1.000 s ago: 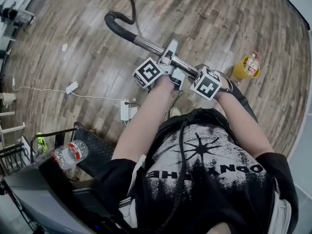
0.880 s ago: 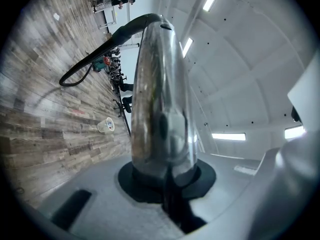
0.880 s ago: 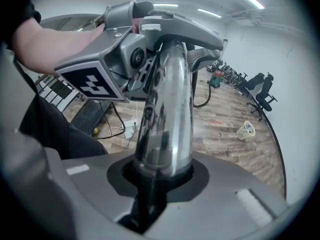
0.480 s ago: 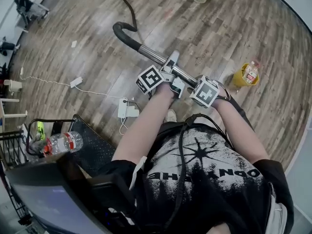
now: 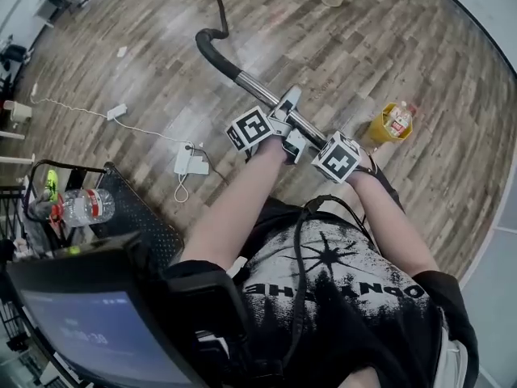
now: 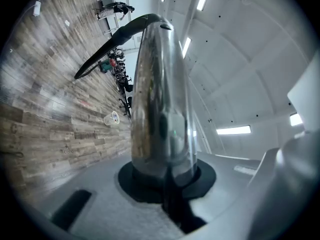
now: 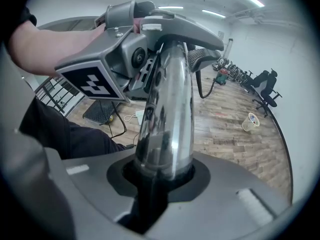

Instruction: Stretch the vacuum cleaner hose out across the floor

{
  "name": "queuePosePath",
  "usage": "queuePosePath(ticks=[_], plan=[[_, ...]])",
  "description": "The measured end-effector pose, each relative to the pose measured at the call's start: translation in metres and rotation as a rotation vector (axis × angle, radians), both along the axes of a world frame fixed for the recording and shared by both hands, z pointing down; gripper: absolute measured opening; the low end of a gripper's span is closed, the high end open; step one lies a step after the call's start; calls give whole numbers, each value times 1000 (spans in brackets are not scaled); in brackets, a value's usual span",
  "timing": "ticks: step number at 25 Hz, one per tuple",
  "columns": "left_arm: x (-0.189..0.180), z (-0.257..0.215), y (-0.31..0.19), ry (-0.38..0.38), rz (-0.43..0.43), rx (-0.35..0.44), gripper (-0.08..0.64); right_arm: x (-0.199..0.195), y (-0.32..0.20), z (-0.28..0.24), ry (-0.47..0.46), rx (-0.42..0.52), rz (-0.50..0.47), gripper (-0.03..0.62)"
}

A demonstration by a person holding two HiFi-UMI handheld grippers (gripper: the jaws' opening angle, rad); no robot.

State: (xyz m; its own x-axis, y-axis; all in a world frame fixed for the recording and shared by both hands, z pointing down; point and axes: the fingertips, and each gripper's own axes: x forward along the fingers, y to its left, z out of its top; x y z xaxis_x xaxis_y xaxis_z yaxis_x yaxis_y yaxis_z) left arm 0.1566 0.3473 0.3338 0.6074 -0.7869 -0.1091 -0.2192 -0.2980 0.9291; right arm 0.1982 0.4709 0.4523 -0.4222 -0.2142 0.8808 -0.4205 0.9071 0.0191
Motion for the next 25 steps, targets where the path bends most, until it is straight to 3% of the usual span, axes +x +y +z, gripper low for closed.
queuePosePath(ticks=[7, 15, 18, 20, 22, 25], plan=[[55, 19, 26, -32, 79, -39, 44, 42, 33, 16, -13, -25, 81, 81], [73, 52, 24, -31, 179, -119, 44, 51, 39, 39, 50, -49, 192, 84], [88, 80, 27, -41, 224, -182, 44, 63, 46, 59, 90, -63, 247, 85], [97, 103, 34, -44, 253, -245, 44, 74, 54, 70, 129, -39, 300, 145], [105, 122, 40, -31, 276, -296, 44, 84, 63, 81, 157, -42, 358, 103], [115, 144, 51, -19, 312, -335, 43, 91, 78, 98, 182, -70, 403, 100]])
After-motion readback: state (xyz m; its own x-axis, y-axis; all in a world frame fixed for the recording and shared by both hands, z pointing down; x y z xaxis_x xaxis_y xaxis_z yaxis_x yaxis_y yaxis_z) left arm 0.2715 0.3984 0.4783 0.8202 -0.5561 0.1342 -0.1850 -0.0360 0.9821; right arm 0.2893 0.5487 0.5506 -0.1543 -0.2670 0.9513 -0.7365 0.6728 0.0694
